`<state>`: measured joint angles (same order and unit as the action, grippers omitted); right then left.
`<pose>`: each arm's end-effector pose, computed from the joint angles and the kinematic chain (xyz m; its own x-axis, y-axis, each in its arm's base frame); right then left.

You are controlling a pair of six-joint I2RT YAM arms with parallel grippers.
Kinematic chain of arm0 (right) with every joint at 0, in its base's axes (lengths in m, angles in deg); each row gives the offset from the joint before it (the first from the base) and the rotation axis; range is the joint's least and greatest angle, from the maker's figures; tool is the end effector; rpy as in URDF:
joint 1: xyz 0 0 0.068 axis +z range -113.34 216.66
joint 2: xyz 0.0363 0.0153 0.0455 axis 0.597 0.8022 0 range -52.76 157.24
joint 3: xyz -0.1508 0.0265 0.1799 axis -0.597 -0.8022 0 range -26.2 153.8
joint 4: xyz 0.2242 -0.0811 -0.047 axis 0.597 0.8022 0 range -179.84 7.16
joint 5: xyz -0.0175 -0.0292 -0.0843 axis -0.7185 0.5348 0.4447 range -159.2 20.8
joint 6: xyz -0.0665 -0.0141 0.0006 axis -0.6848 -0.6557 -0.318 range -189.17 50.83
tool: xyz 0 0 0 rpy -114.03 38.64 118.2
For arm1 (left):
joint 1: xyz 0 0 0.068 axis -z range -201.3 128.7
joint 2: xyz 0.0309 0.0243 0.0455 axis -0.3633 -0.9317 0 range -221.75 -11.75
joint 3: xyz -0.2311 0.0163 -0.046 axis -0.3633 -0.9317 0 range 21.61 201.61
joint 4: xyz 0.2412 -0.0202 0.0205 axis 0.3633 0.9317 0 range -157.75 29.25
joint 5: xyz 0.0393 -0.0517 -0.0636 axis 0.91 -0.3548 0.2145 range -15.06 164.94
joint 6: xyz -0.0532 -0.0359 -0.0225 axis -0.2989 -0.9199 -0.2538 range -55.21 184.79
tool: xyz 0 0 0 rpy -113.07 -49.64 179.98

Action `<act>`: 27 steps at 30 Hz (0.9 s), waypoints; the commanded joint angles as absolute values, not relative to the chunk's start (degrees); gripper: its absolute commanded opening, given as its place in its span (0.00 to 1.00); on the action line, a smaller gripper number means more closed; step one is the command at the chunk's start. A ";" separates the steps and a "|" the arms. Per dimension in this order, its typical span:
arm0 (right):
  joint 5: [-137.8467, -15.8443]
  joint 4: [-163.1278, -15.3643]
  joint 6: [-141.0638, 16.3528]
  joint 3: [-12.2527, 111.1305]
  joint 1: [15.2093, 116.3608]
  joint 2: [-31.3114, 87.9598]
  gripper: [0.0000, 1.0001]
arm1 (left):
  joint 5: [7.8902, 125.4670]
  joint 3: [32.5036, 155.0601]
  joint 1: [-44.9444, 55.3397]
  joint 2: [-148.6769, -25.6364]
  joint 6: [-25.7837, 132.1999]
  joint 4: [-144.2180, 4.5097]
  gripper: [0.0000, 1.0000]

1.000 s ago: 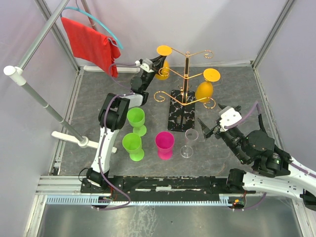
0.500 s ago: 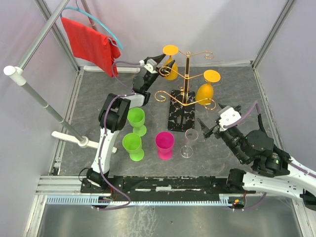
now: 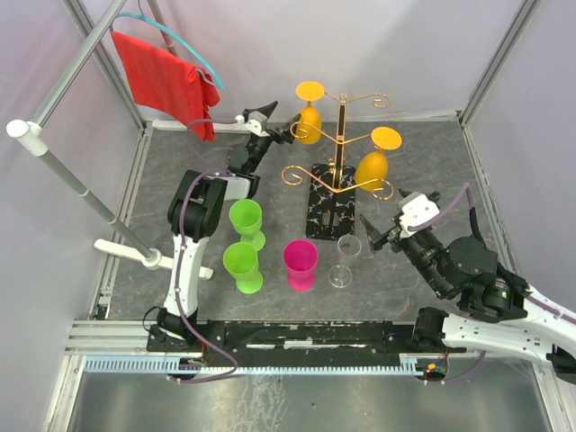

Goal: Place the wine glass upside down on the wine glass rack

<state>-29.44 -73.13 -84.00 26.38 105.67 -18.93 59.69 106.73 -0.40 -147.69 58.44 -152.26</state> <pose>0.0834 0.1202 0.3727 0.1374 -0.1912 -0.9719 -0.4693 0.8515 -0.2338 0.4400 -0.1835 0.2042 0.4542 -0.2877 -0.8432 0.6026 0.7963 0.0529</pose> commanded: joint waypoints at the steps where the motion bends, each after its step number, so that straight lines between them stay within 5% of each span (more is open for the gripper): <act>1: -28.03 -75.22 -82.44 27.20 105.92 -17.98 0.99 | 63.59 103.72 -3.26 -140.19 54.79 -159.69 0.88; 16: -29.92 -68.03 -73.32 37.87 105.92 -10.83 0.96 | 75.48 77.62 -5.04 -115.12 63.45 -159.16 0.87; 21: -33.89 -58.30 -69.13 46.91 105.95 -4.58 0.93 | 84.43 71.25 -5.04 -98.37 65.47 -139.23 0.87; 27: -41.05 -51.53 -66.16 58.70 105.92 7.87 0.90 | 87.66 76.69 -5.04 -79.10 63.79 -98.70 0.90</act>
